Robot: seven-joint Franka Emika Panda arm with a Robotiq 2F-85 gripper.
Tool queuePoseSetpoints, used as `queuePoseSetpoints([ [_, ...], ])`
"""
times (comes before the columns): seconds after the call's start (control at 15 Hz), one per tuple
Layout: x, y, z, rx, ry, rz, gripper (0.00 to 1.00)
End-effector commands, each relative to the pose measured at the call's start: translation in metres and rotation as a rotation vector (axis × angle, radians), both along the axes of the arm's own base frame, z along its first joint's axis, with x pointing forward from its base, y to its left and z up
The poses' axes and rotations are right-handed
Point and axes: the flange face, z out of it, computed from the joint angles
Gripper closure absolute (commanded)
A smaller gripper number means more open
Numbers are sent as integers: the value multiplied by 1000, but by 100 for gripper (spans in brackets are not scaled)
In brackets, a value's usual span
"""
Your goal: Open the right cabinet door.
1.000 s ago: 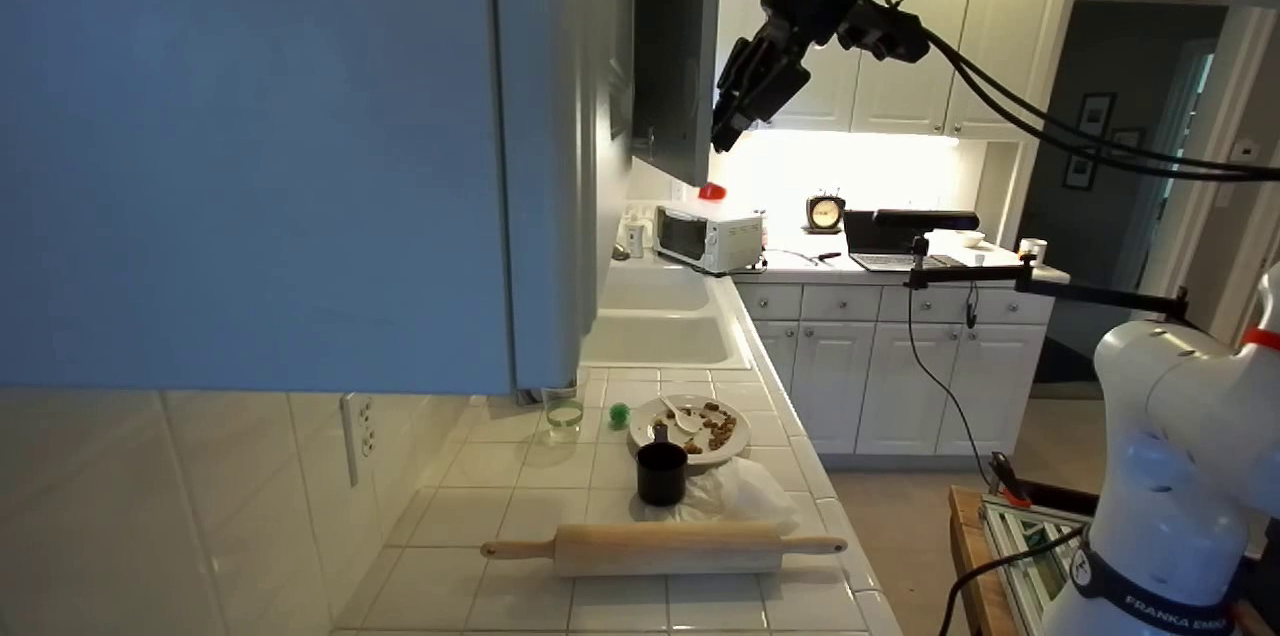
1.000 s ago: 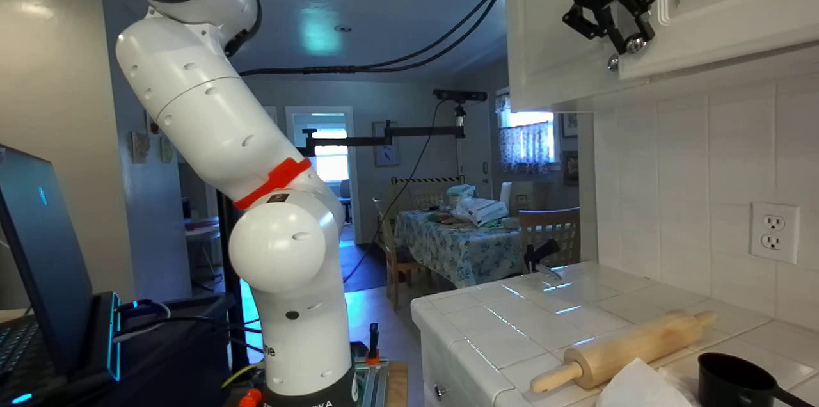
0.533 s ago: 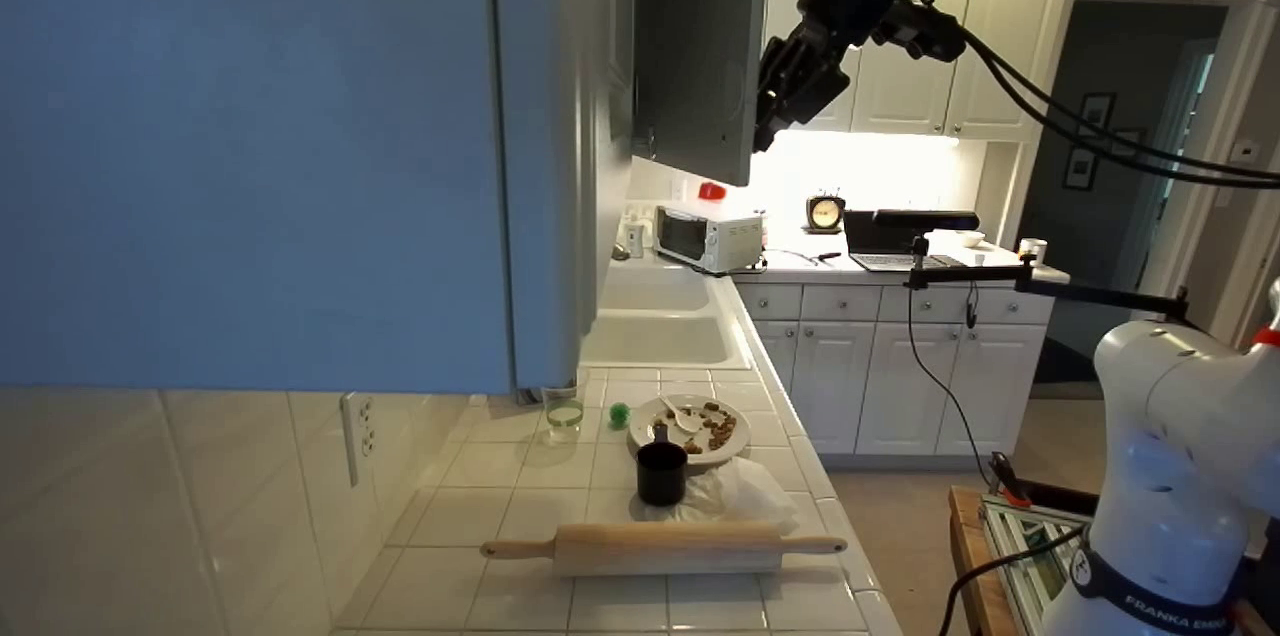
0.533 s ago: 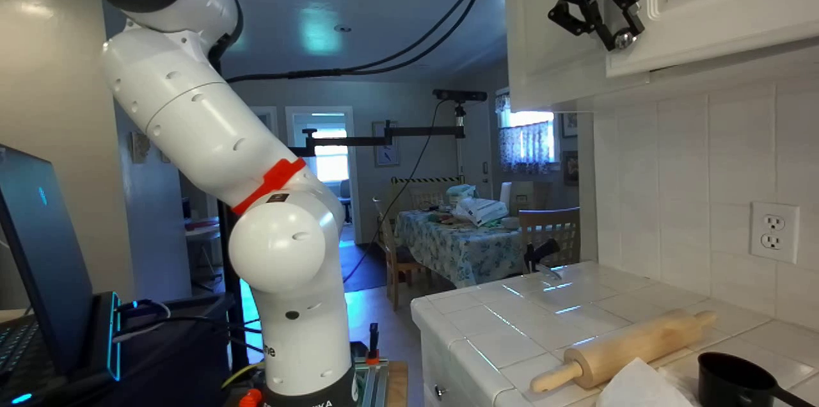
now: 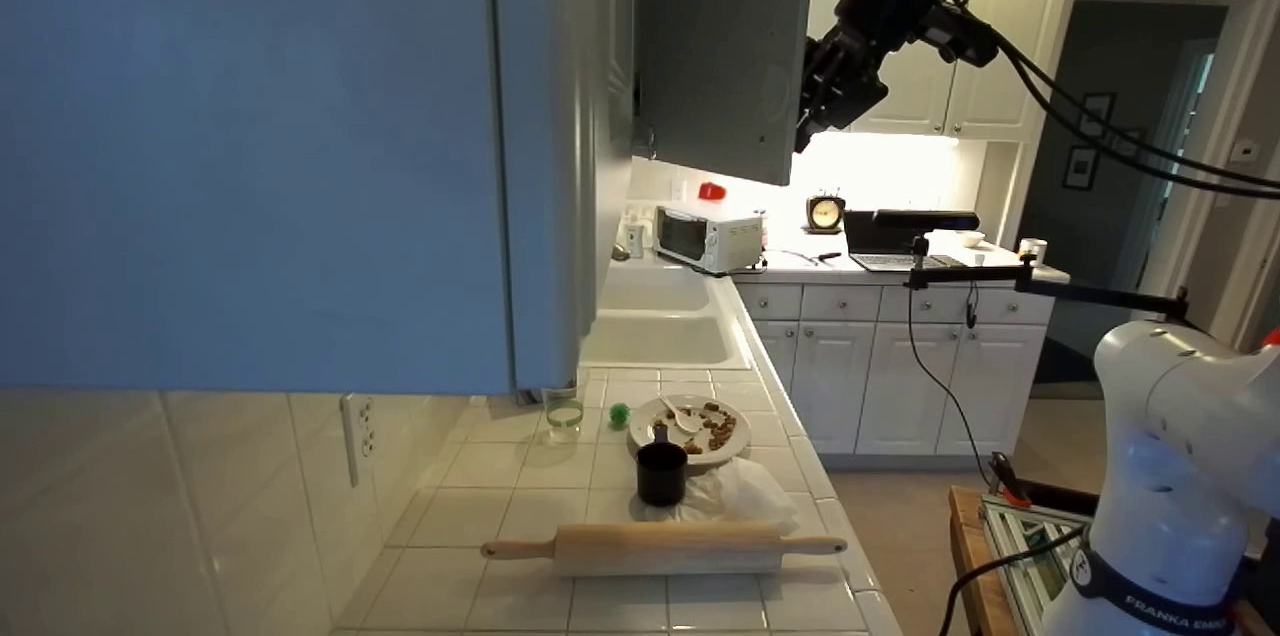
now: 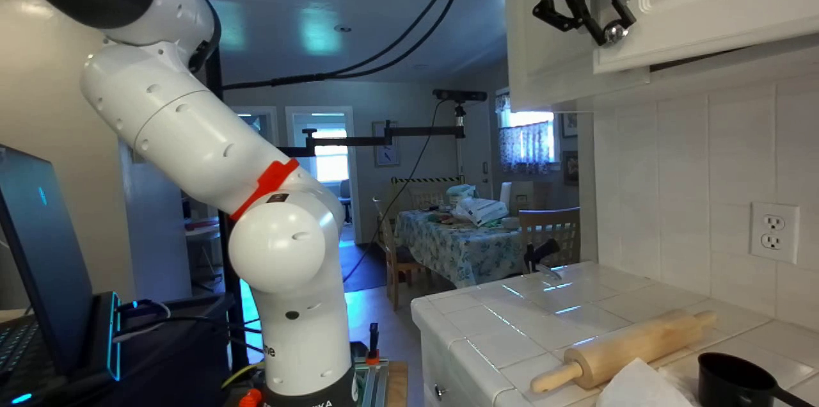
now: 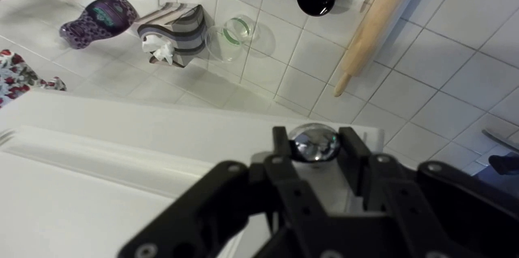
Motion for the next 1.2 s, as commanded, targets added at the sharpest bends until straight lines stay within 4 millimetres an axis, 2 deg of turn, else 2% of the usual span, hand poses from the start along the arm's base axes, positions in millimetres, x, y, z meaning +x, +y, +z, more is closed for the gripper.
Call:
queuePoseSetpoints([
  [0.0, -20, -15, -17, -50, 30, 41, 90],
  [0.53, -33, -38, -19, -121, 33, 90, 90],
  [1.13, -50, -79, -16, -178, 43, 151, 90],
])
